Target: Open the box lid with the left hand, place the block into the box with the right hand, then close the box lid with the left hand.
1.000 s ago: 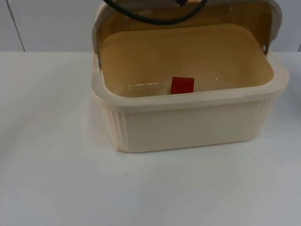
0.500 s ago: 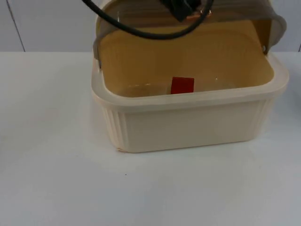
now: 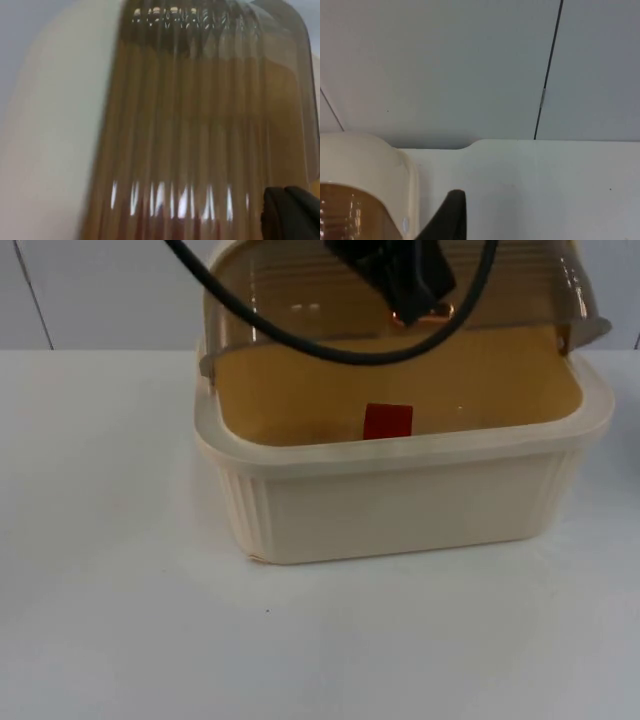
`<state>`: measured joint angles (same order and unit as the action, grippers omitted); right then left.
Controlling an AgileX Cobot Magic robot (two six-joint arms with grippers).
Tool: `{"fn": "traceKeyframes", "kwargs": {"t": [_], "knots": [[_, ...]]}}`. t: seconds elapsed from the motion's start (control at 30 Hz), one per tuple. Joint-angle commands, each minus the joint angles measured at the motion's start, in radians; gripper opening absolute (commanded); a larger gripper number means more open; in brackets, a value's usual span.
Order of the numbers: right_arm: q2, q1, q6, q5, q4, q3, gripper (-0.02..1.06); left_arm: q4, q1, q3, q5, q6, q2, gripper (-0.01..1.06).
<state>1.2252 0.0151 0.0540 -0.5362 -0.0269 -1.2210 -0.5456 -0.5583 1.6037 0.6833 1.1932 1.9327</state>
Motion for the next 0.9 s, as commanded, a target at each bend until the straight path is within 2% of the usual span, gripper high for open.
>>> {"fn": "traceKeyframes", "kwargs": {"t": [0.0, 0.13, 0.27, 0.53, 0.7, 0.87], "knots": [[-0.009, 0.006, 0.007, -0.003, -0.004, -0.004, 1.05, 0.004, -0.002, -0.054, -0.041, -0.008, -0.025, 0.0], [-0.009, 0.006, 0.007, 0.001, -0.006, -0.004, 1.05, 0.002, -0.004, -0.123, -0.062, -0.006, -0.052, 0.0], [-0.009, 0.006, 0.007, 0.005, -0.006, -0.004, 1.05, -0.006, -0.044, -0.227, -0.197, -0.006, -0.099, 0.0], [-0.009, 0.006, 0.007, -0.001, -0.01, -0.004, 1.05, -0.045, -0.082, -0.306, -0.311, -0.006, -0.101, 0.0], [-0.016, 0.006, 0.007, 0.001, -0.013, -0.004, 1.05, -0.084, -0.083, -0.33, -0.296, -0.002, -0.11, 0.0], [-0.016, 0.006, 0.007, 0.001, -0.013, -0.004, 1.05, -0.134, -0.093, -0.33, -0.197, -0.005, -0.188, 0.0]]}}
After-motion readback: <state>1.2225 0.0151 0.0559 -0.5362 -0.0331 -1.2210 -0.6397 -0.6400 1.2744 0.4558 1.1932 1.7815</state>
